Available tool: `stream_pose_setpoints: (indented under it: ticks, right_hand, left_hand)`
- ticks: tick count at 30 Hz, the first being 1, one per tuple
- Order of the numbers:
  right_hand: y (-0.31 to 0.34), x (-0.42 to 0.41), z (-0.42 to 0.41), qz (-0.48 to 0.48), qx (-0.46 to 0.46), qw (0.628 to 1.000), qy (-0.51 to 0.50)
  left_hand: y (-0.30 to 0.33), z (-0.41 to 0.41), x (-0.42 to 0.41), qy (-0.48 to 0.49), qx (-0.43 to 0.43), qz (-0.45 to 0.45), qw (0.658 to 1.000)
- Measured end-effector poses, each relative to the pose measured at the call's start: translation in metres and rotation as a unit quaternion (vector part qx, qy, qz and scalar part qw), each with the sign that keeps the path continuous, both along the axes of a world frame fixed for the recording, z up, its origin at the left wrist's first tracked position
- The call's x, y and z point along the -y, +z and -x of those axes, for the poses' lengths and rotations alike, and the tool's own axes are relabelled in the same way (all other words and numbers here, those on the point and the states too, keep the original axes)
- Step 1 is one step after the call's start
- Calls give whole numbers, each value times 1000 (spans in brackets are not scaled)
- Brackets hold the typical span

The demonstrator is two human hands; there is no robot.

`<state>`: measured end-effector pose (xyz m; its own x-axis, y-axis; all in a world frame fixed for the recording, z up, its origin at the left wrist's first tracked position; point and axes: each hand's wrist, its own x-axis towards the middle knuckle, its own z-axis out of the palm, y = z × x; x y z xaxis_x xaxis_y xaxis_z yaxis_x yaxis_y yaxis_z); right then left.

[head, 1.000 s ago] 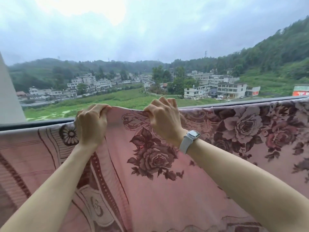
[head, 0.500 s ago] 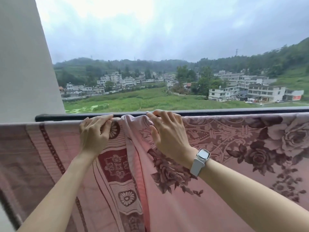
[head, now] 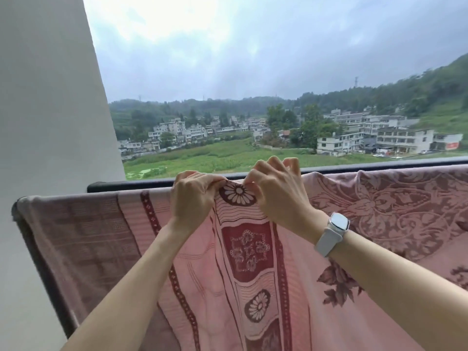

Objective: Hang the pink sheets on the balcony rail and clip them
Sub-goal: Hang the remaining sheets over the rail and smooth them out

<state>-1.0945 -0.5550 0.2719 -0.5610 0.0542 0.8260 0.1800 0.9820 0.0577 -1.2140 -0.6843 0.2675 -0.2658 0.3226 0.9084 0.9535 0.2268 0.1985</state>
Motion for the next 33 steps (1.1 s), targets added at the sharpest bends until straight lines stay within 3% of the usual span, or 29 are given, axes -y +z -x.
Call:
stream_pose_setpoints:
  ticks: [3,7,13,18,22,27,33]
  right_hand:
    - [20,37,25,33,-6,999,26]
    - [32,87,69,91,-83,992,38]
    - [-8,108,100,87,-9,996,10]
    - [-6,130,114,64,0,995,74]
    - [-10,155,139,17,28,998,56]
    - [0,170,155,55,30,996,62]
    - [7,211,189,61,74,994,59]
  left_hand:
    - [14,24,26,1,12,-10,1000]
    - [35,54,67,12,21,-48,999]
    - [-4,96,119,79,26,96,992]
    - [-17,132,172,173,35,115,978]
    - [-20,153,208,168,39,85,981]
    - [-15,177,242,186,92,52,977]
    - [-2,203,272,69,122,77,987]
